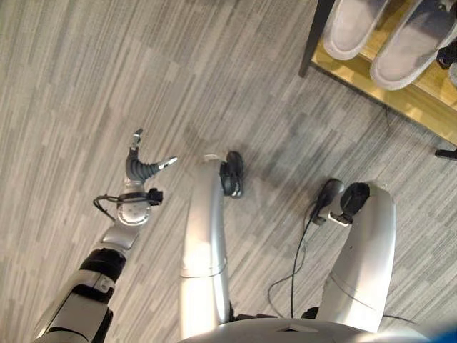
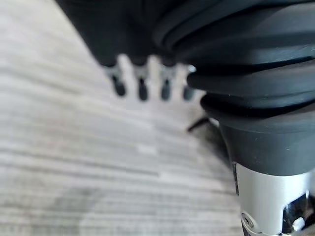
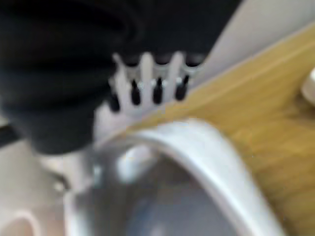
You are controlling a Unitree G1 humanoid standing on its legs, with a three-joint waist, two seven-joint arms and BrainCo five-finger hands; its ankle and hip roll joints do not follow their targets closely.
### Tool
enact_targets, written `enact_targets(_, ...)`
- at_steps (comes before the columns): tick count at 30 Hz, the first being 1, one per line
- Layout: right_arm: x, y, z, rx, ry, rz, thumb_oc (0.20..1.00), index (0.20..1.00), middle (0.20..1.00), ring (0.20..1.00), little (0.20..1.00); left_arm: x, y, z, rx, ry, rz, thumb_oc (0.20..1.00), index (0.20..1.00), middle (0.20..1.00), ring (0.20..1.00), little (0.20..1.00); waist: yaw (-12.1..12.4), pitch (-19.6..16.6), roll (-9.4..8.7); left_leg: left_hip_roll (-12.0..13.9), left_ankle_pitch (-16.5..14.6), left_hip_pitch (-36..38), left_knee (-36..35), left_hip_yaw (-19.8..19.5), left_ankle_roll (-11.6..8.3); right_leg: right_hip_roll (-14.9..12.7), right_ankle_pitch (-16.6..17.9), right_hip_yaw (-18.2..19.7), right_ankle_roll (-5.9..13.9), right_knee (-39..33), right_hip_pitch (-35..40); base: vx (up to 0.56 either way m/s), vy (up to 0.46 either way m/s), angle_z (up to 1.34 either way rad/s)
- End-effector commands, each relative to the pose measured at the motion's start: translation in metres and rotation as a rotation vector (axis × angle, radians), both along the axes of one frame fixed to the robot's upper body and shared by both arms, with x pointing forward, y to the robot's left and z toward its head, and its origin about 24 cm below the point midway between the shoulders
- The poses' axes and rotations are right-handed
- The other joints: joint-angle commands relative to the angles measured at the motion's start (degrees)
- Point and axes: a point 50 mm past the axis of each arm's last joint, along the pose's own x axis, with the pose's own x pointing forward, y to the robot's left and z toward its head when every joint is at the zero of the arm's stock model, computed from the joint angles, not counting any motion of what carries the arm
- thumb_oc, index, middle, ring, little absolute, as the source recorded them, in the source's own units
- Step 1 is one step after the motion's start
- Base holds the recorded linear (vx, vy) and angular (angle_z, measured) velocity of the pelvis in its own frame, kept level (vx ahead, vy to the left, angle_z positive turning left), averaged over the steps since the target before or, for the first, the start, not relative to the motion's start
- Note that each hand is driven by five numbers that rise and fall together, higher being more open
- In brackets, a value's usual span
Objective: Arrange the slippers neatly on the shoe rack.
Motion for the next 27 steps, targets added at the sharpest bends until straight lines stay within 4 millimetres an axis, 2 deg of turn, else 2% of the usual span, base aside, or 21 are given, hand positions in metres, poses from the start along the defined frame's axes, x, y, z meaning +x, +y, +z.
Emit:
enact_targets(1,-0.007,-0.012,0.014,0.051,-0.042,-0.024,1.000,1.000,1.000,1.000,1.000,-0.008,0.022,0.008,-0.046,-0.063,0.066,1.000,1.000,1.000,1.000,1.000,1.09,-1.31,-1.18,0.36,-2.17,4.07,-3.89,-6.46,-3.45,-2.09,2.81,3.81,2.83,-2.18,4.51,-0.04,0.002,0.15)
enact_targets(2,-0.007,-0.017,0.008,0.099,-0.041,-0.017,1.000,1.000,1.000,1.000,1.000,-0.012,0.027,0.004,-0.014,-0.034,0.071,1.000,1.000,1.000,1.000,1.000,1.65,-1.68,-0.87,0.20,-1.51,4.07,-5.71,-6.42,-3.57,-2.37,2.80,3.34,2.74,-3.48,4.73,-0.04,0.021,0.15)
enact_targets(7,-0.005,-0.015,0.004,0.118,-0.031,0.021,1.000,1.000,1.000,1.000,1.000,-0.013,0.031,-0.001,0.050,0.019,0.063,1.000,1.000,1.000,1.000,1.000,1.77,-2.14,-0.68,-0.12,0.30,4.07,-9.13,-6.63,-3.82,-2.31,4.12,2.27,2.99,-6.72,5.46,-0.05,0.020,0.07)
enact_targets(9,-0.003,-0.012,-0.002,0.166,-0.052,0.060,1.000,1.000,1.000,1.000,1.000,-0.012,0.029,-0.004,0.088,0.040,0.047,1.000,1.000,1.000,1.000,1.000,1.80,-2.69,-0.52,-0.44,2.00,4.07,-12.33,-6.57,-3.97,-2.30,5.19,1.05,3.30,-9.92,6.24,-0.09,0.032,-0.01)
enact_targets(12,-0.004,-0.013,-0.012,0.216,-0.057,0.093,1.000,1.000,1.000,1.000,1.000,-0.014,0.027,-0.010,0.045,0.070,0.028,1.000,1.000,1.000,1.000,1.000,1.40,-3.41,-0.41,-0.62,3.61,4.07,-15.08,-6.92,-4.27,-2.21,6.06,-0.29,3.42,-12.69,7.16,-0.07,0.030,0.00)
enact_targets(19,-0.016,-0.016,-0.062,0.367,-0.129,0.182,1.000,1.000,1.000,1.000,1.000,-0.022,0.026,-0.021,-0.043,0.088,0.034,1.000,1.000,1.000,1.000,1.000,0.03,-4.35,-0.76,-0.88,5.00,4.10,-17.57,-7.40,-4.13,-1.25,7.03,-1.77,3.65,-15.66,8.16,-0.03,0.011,-0.01)
enact_targets(22,-0.021,-0.017,-0.091,0.440,-0.126,0.205,1.000,1.000,1.000,1.000,1.000,-0.024,0.023,-0.026,-0.038,0.108,0.025,1.000,1.000,1.000,1.000,1.000,-0.36,-4.77,-0.61,-0.81,5.00,4.11,-17.96,-7.55,-4.03,-1.07,7.39,-1.92,3.88,-16.20,8.46,-0.01,0.008,-0.05)
enact_targets(24,-0.022,-0.019,-0.101,0.485,-0.128,0.206,1.000,1.000,1.000,1.000,1.000,-0.024,0.022,-0.025,-0.019,0.113,0.011,1.000,1.000,1.000,1.000,1.000,-0.32,-5.02,-0.50,-0.75,5.02,4.12,-18.45,-7.37,-3.94,-0.96,7.49,-1.94,3.99,-16.90,8.41,-0.01,0.005,-0.02)
enact_targets(27,-0.022,-0.008,-0.116,0.518,-0.127,0.228,1.000,1.000,1.000,1.000,1.000,-0.025,0.023,-0.025,-0.027,0.105,0.027,1.000,1.000,1.000,1.000,1.000,-0.62,-4.93,-0.12,-0.82,5.32,4.13,-19.16,-7.31,-3.77,-0.92,7.88,-1.69,4.20,-17.95,8.36,-0.02,0.020,-0.02)
